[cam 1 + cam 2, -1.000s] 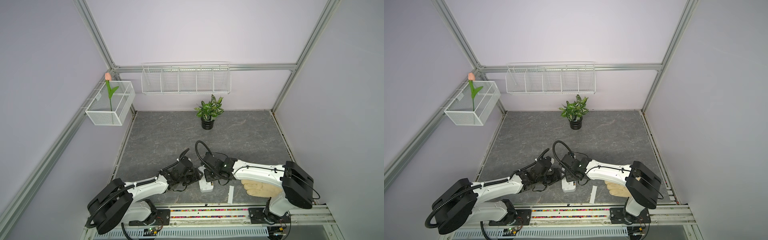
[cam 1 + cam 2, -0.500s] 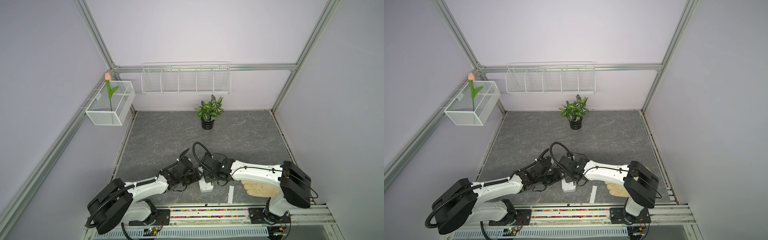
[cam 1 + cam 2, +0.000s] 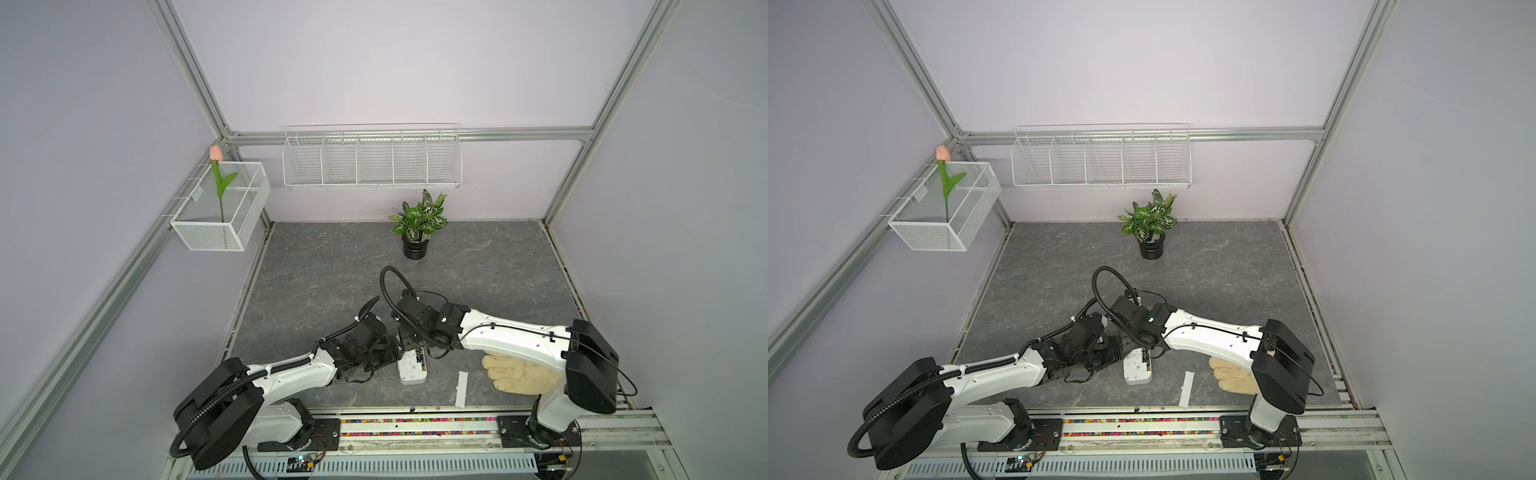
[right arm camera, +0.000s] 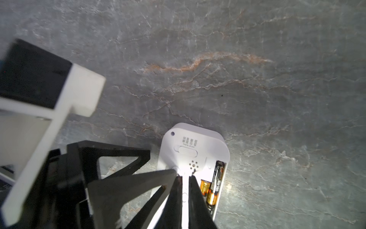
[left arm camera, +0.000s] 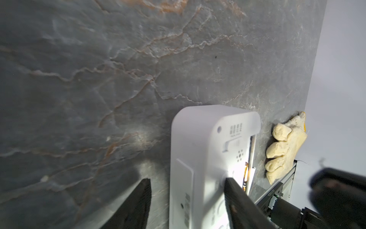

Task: Insert the battery into the alarm
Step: Install the battery in the alarm, then adjust the alarm at the center of the board.

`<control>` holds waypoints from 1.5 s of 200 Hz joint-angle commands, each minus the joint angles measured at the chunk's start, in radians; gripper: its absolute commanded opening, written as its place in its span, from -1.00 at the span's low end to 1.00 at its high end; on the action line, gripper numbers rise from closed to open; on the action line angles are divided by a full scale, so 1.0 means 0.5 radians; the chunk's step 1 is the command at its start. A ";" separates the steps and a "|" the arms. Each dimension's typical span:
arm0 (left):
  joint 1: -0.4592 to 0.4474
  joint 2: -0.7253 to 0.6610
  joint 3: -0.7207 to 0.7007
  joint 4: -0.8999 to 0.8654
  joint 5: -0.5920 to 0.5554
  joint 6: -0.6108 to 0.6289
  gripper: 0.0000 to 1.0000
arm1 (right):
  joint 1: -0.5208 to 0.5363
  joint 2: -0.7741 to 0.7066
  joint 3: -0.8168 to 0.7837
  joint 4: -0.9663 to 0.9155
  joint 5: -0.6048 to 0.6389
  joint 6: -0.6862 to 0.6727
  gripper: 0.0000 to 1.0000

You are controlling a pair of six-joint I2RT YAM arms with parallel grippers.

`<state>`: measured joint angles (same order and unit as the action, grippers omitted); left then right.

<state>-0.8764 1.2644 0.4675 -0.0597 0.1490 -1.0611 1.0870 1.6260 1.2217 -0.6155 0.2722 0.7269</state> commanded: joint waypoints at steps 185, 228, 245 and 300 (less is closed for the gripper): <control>-0.050 -0.020 0.261 -0.344 0.035 0.343 0.64 | 0.016 -1.016 -1.256 -0.287 -0.348 0.763 0.22; -0.121 0.068 0.360 -0.454 -0.023 0.363 0.64 | 0.035 -0.933 -1.268 -0.243 -0.339 0.780 0.18; -0.185 0.127 0.442 -0.564 -0.112 0.356 0.62 | 0.035 -0.925 -1.268 -0.225 -0.322 0.783 0.17; -0.244 0.297 0.573 -0.691 -0.219 0.311 0.55 | 0.041 -0.893 -1.216 -0.173 -0.265 0.746 0.16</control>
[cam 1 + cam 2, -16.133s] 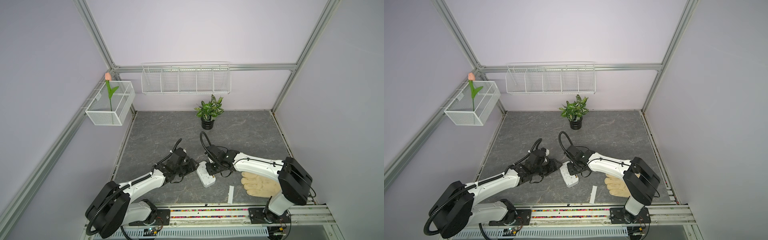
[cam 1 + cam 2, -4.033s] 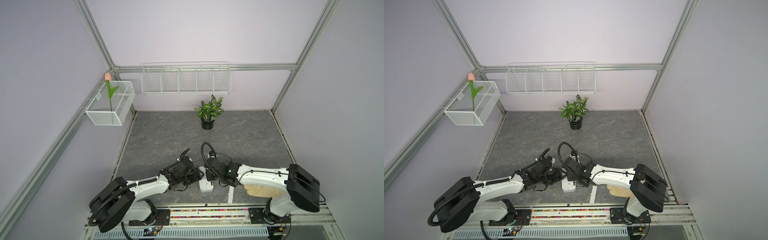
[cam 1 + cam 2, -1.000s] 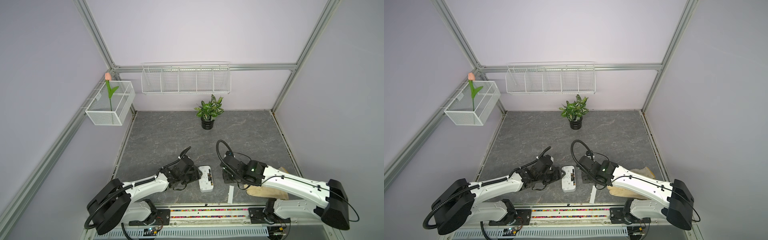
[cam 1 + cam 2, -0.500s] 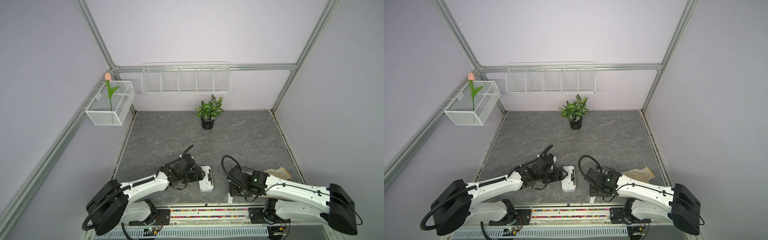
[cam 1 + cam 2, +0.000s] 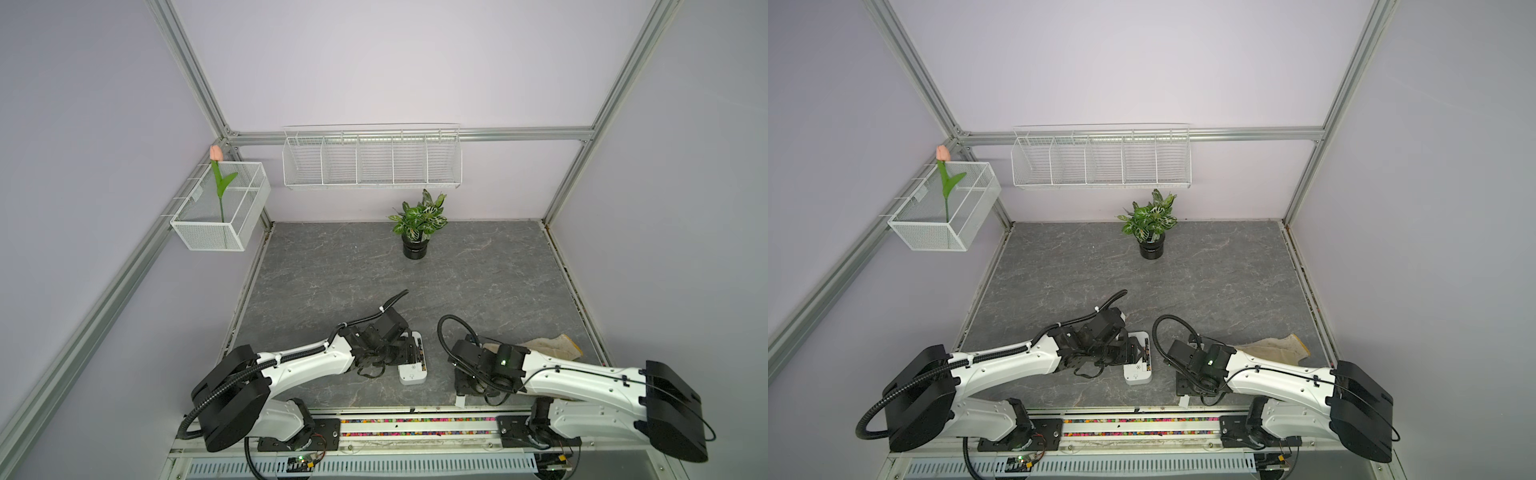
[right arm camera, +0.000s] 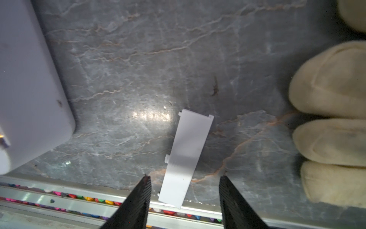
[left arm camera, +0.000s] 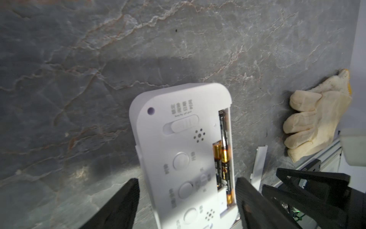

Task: Insert the battery into the alarm
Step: Adjust the alarm at the center of the board, then adjust the battery in the alarm.

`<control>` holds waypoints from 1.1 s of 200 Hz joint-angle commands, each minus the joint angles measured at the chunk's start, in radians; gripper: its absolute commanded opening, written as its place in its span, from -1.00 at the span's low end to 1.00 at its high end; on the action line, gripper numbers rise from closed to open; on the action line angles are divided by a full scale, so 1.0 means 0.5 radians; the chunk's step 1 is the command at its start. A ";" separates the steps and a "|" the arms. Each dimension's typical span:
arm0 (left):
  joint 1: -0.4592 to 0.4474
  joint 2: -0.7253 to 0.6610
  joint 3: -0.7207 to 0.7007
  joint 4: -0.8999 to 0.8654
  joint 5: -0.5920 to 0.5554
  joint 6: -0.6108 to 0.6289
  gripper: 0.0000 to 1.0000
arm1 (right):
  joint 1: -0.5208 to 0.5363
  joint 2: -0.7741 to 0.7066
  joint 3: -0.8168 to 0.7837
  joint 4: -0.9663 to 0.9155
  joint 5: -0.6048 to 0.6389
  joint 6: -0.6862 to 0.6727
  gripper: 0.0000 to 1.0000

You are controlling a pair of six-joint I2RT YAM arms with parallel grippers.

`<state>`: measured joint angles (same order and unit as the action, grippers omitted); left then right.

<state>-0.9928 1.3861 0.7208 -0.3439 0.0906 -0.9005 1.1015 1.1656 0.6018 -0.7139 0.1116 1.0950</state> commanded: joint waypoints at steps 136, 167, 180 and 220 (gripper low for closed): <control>-0.012 0.215 0.188 -0.214 -0.068 -0.031 0.44 | -0.324 0.148 0.152 0.758 -0.179 -0.414 0.19; 0.011 0.116 0.280 -0.358 -0.122 -0.004 0.48 | -0.441 0.239 0.123 1.026 -0.380 -0.414 0.20; 0.027 0.069 0.299 -0.401 -0.141 -0.002 0.48 | -0.464 0.271 0.110 1.099 -0.419 -0.420 0.20; 0.131 -0.065 0.260 -0.389 -0.119 -0.005 0.49 | -0.522 0.356 0.039 1.364 -0.572 -0.399 0.20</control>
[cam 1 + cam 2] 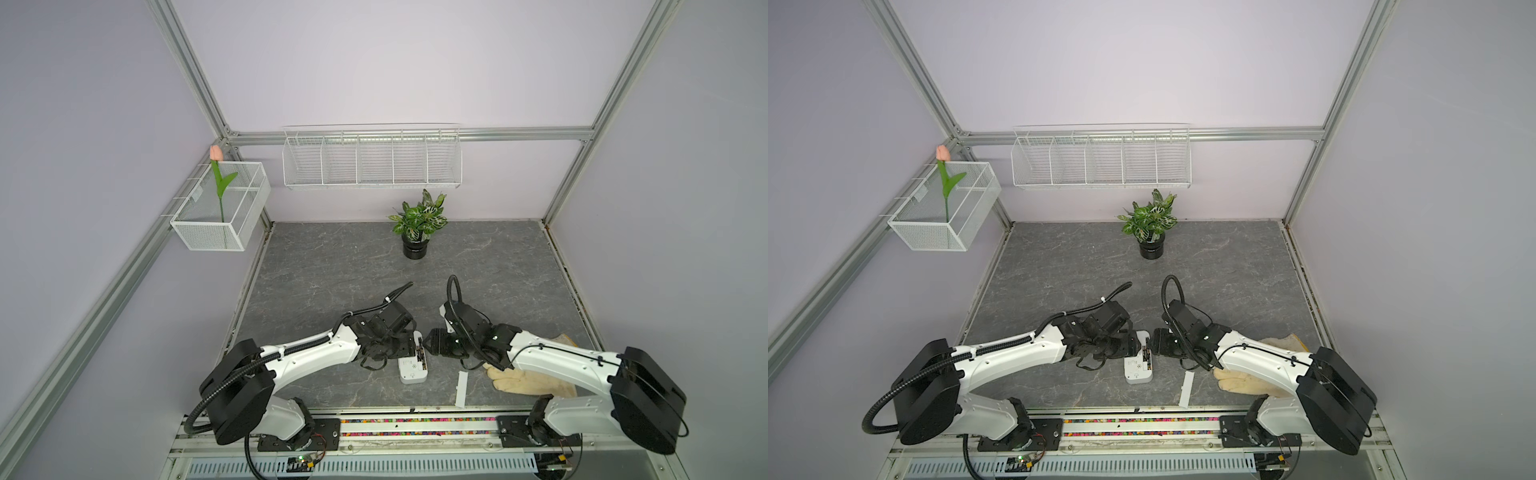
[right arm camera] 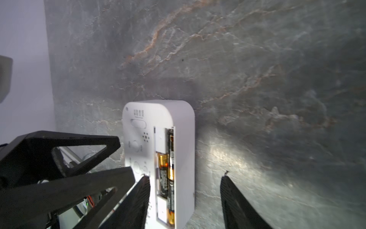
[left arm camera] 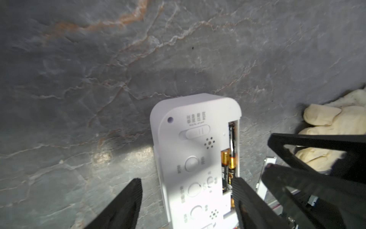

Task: Insert the battery into the alarm
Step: Adjust the battery in the alarm.

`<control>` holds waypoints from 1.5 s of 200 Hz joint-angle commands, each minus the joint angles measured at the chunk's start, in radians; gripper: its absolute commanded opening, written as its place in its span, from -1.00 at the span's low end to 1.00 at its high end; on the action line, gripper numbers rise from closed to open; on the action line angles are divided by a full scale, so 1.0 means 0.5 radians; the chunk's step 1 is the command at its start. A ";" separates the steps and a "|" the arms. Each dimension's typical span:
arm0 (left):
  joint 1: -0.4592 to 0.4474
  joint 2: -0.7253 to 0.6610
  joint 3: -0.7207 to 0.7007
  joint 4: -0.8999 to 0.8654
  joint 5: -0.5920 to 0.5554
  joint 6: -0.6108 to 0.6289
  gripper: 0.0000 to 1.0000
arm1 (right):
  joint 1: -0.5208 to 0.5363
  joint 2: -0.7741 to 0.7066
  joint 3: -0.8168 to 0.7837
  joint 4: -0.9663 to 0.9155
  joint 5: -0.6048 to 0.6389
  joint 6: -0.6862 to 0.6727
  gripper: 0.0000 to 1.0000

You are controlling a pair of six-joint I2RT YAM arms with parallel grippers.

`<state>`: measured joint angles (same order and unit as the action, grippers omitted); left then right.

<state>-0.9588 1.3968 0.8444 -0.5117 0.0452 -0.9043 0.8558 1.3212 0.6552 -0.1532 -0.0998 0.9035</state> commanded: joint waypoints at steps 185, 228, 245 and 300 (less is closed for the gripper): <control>0.126 0.133 -0.207 0.330 0.202 -0.082 0.25 | -0.006 0.304 -0.135 0.270 -0.234 -0.105 -0.26; 0.124 0.148 -0.229 0.344 0.206 -0.088 0.24 | 0.049 0.306 -0.221 0.202 -0.165 -0.129 -0.38; 0.126 0.157 -0.234 0.352 0.207 -0.089 0.23 | 0.056 0.316 -0.288 0.239 -0.145 -0.120 -0.40; 0.125 0.173 -0.247 0.368 0.208 -0.097 0.21 | 0.091 0.455 -0.294 0.224 -0.116 -0.150 -0.54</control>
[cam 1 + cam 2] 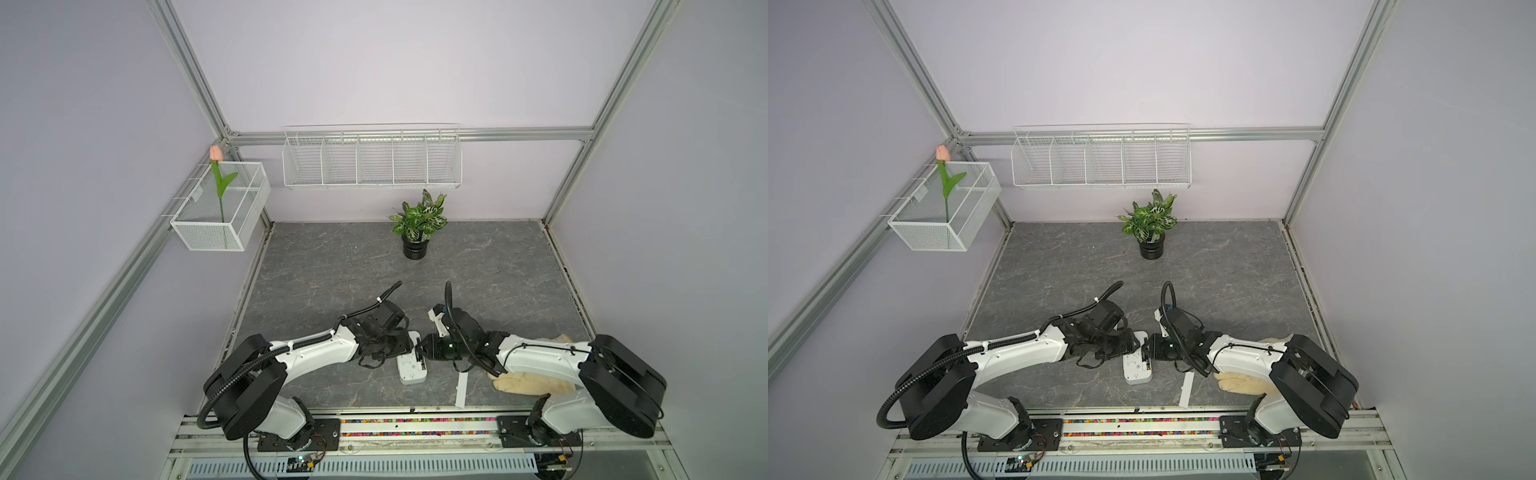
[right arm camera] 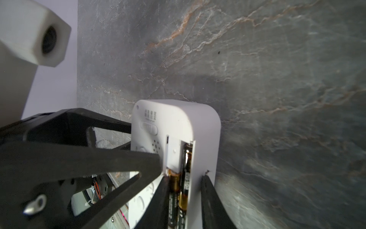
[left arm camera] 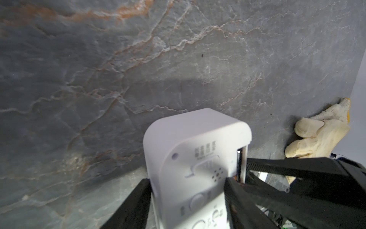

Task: Insert the battery into the alarm
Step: Adjust the battery in the alarm.

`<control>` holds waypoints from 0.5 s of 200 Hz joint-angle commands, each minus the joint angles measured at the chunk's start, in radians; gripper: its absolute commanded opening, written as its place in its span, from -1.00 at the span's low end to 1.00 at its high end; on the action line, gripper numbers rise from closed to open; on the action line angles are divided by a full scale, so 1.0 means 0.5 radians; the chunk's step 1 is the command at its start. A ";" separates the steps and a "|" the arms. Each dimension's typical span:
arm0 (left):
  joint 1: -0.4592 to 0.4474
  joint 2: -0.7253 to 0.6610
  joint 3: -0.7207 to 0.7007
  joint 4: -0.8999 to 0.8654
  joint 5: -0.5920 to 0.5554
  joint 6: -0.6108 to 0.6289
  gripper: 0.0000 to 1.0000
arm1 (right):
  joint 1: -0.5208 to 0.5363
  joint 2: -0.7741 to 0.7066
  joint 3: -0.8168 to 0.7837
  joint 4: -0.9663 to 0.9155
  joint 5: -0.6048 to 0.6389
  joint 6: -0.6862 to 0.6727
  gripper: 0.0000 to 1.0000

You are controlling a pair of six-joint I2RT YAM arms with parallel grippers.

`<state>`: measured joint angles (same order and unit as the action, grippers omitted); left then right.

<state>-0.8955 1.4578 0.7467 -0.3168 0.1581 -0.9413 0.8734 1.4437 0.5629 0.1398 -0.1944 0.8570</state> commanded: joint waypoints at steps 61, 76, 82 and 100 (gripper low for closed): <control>-0.002 0.053 -0.058 -0.014 -0.028 -0.032 0.20 | 0.148 0.256 -0.049 -0.489 0.161 -0.092 -0.54; -0.001 0.041 -0.063 -0.018 -0.033 -0.033 0.20 | 0.149 0.248 -0.027 -0.514 0.173 -0.097 -0.54; -0.001 0.039 -0.061 -0.020 -0.035 -0.032 0.20 | 0.149 0.242 -0.011 -0.533 0.174 -0.098 -0.53; -0.003 0.015 -0.055 -0.032 -0.060 -0.027 0.20 | 0.150 0.194 0.057 -0.598 0.196 -0.097 -0.50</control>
<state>-0.8856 1.4528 0.7460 -0.3229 0.1459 -0.9424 0.9112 1.4647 0.6098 0.0879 -0.0971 0.8349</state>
